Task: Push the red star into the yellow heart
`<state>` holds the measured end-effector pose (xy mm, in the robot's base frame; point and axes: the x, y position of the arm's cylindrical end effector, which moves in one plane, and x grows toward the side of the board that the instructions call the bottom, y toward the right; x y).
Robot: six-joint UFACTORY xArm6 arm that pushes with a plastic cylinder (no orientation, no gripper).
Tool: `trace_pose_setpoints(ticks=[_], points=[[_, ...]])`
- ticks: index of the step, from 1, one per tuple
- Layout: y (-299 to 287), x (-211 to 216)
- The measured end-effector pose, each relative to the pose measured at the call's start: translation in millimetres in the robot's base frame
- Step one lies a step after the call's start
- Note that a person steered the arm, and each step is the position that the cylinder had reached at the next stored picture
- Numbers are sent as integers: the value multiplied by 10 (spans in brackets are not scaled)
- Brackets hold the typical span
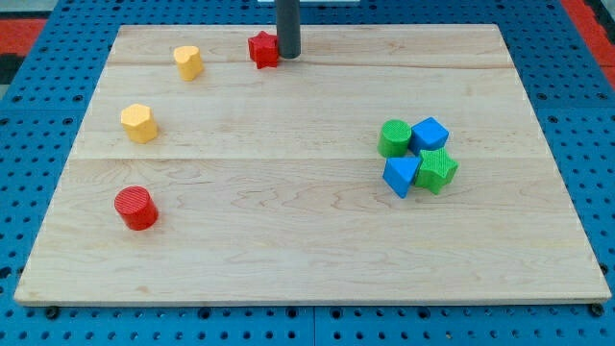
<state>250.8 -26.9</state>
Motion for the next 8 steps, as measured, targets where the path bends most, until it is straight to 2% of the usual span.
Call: trace_pose_setpoints(ticks=[2, 3, 4, 6, 8], points=[[37, -112], [-205, -162], [-914, -163], [-1036, -148], [-1394, 83]])
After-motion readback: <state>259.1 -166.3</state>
